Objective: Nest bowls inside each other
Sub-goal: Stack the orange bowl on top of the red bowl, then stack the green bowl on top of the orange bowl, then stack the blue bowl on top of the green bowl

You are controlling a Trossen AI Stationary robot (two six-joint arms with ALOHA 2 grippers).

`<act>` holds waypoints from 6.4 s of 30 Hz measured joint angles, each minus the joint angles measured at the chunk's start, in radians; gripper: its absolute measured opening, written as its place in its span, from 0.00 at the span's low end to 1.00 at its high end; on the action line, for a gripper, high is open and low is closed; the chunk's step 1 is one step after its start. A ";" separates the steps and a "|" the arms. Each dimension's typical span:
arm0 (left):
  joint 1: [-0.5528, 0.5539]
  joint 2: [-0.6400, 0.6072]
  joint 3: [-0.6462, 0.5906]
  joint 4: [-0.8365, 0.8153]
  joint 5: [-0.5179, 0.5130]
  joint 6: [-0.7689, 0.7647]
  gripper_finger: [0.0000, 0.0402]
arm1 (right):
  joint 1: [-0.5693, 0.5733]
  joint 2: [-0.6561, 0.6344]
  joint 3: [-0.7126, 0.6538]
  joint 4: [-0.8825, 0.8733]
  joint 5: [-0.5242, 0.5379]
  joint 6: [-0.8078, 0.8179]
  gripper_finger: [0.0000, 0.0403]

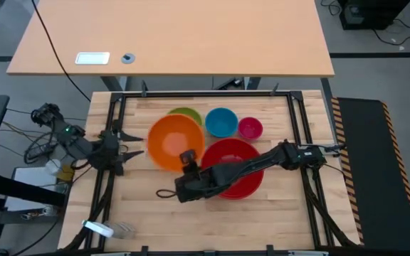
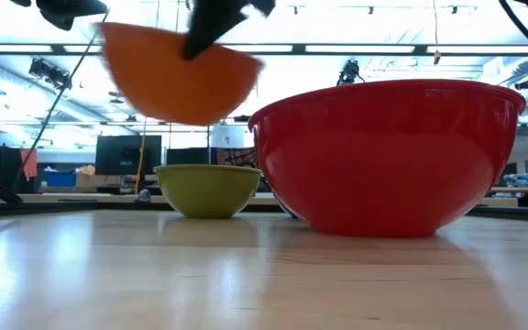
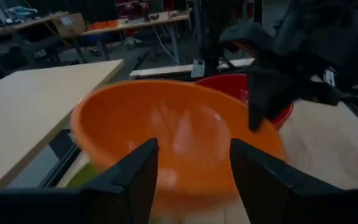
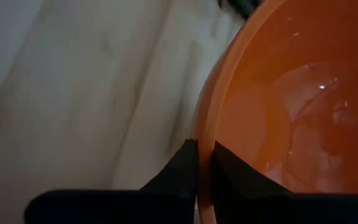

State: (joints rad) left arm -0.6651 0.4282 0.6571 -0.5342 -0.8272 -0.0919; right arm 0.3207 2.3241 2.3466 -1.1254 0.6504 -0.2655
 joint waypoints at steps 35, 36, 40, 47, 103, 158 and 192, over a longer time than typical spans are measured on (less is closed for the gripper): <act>0.448 0.532 -0.002 -0.002 0.422 -0.043 0.50 | 0.251 -0.054 -0.246 -0.443 -0.233 0.955 0.10; 0.454 0.552 -0.002 0.005 0.422 -0.027 0.50 | 0.251 -0.054 -0.259 -0.441 -0.229 0.958 0.11; 0.491 0.631 -0.002 0.053 0.422 0.034 0.50 | 0.240 -0.054 -0.286 -0.428 -0.257 0.975 0.20; 0.563 0.721 -0.001 0.153 0.421 0.105 0.50 | 0.240 -0.062 -0.286 -0.385 -0.282 0.976 0.40; 0.484 0.963 0.369 0.211 0.425 0.536 0.01 | 0.283 -0.855 -1.089 0.084 0.171 0.996 0.38; 0.465 0.770 0.161 0.525 0.629 0.279 0.42 | -0.310 -1.262 -1.457 0.103 -0.092 1.022 0.36; 0.518 0.708 -0.287 0.894 0.811 0.131 0.41 | -0.943 -0.448 -0.944 0.360 -0.700 0.358 0.40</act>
State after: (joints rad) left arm -0.1471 1.1362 0.3704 0.3594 -0.0166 0.0395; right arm -0.6224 1.8757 1.4031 -0.7655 -0.0495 0.0926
